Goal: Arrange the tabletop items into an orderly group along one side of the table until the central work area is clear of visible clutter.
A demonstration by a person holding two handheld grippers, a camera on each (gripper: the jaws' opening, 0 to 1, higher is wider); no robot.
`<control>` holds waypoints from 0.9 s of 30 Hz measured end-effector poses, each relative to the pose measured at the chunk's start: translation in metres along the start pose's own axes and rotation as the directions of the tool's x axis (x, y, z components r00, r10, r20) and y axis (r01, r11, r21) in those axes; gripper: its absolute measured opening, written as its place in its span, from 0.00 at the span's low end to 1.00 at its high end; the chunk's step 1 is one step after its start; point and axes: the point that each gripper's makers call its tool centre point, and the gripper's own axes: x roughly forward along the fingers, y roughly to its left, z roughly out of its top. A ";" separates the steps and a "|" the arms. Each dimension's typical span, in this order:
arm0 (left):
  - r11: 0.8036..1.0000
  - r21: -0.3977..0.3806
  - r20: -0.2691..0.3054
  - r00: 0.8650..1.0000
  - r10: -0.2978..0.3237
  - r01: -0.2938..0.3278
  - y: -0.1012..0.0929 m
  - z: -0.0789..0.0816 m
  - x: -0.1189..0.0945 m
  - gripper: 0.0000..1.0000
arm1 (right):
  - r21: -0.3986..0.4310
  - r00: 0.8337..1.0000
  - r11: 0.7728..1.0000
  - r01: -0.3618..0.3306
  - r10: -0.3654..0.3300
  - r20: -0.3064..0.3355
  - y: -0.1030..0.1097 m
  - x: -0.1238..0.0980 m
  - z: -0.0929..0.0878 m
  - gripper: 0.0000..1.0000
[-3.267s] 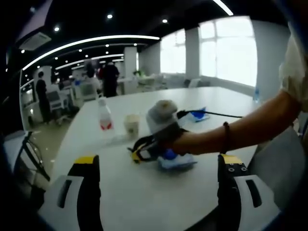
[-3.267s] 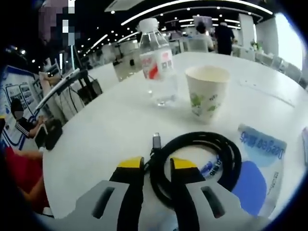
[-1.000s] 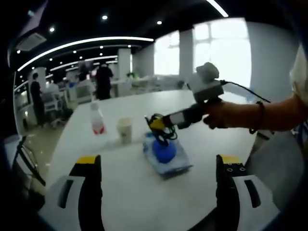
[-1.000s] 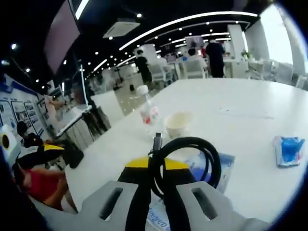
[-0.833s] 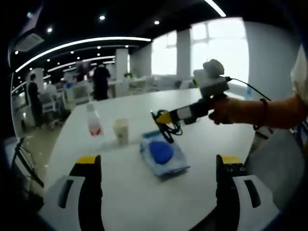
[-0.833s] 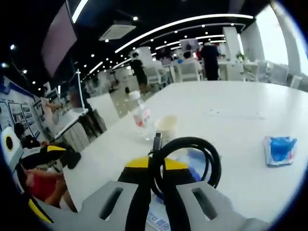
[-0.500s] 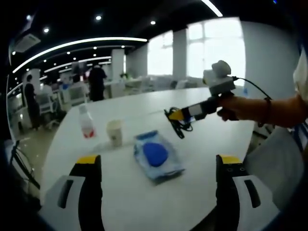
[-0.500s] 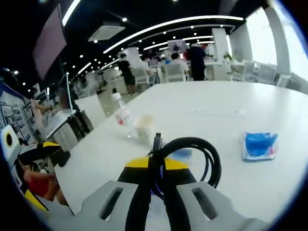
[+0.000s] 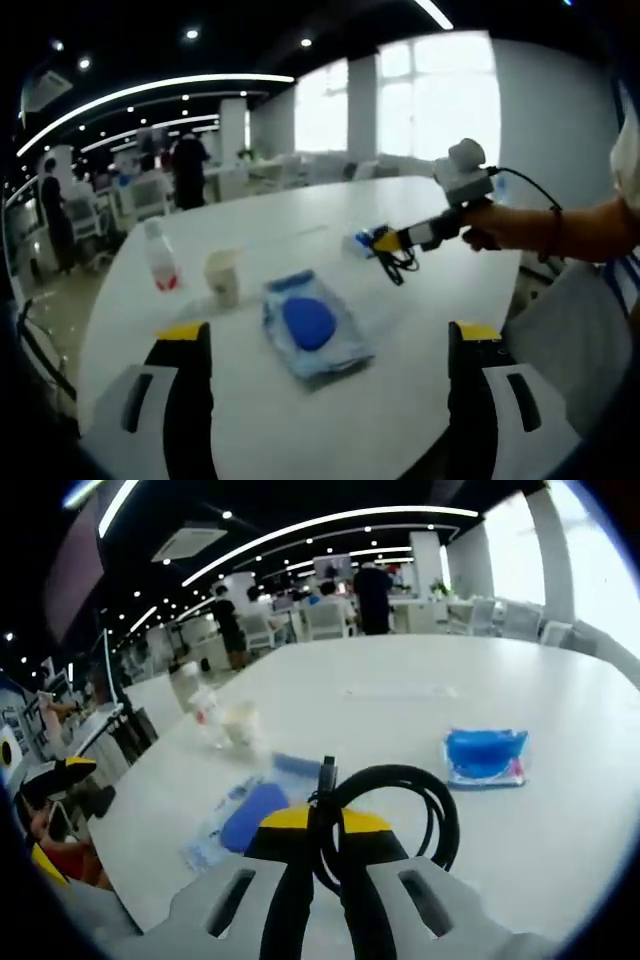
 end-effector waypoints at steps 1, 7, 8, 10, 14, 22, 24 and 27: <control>1.000 0.001 -0.002 1.000 0.000 0.000 0.000 0.000 0.001 0.95 | -0.005 1.000 1.000 0.011 -0.011 -0.007 -0.004 0.001 -0.002 0.07; 1.000 0.004 -0.010 1.000 -0.004 0.004 0.003 -0.001 0.004 0.95 | 0.025 0.998 0.998 0.055 -0.054 -0.042 -0.026 0.007 -0.016 0.07; 1.000 0.002 -0.011 1.000 -0.004 0.004 0.004 -0.002 0.005 0.95 | 0.027 0.997 0.998 0.063 -0.062 -0.045 -0.030 0.009 -0.018 0.07; 1.000 0.000 -0.016 1.000 -0.005 0.005 0.005 -0.003 0.006 0.95 | 0.015 0.995 0.996 0.084 -0.084 -0.049 -0.036 0.011 -0.022 0.07; 1.000 0.003 -0.025 1.000 -0.007 0.007 0.005 -0.006 0.008 0.95 | -0.004 0.993 0.995 0.100 -0.100 -0.055 -0.044 0.016 -0.026 0.07; 1.000 -0.013 -0.020 1.000 -0.009 0.009 0.007 -0.007 0.012 0.95 | -0.034 0.993 0.995 0.092 -0.095 -0.066 -0.046 0.027 -0.034 0.07; 1.000 -0.014 -0.022 1.000 -0.009 0.009 0.008 -0.007 0.013 0.95 | -0.038 0.994 0.995 0.088 -0.090 -0.067 -0.046 0.031 -0.035 0.07; 1.000 -0.014 -0.031 1.000 -0.007 0.007 0.009 -0.010 0.014 0.94 | -0.039 0.994 0.996 0.083 -0.086 -0.069 -0.046 0.036 -0.038 0.07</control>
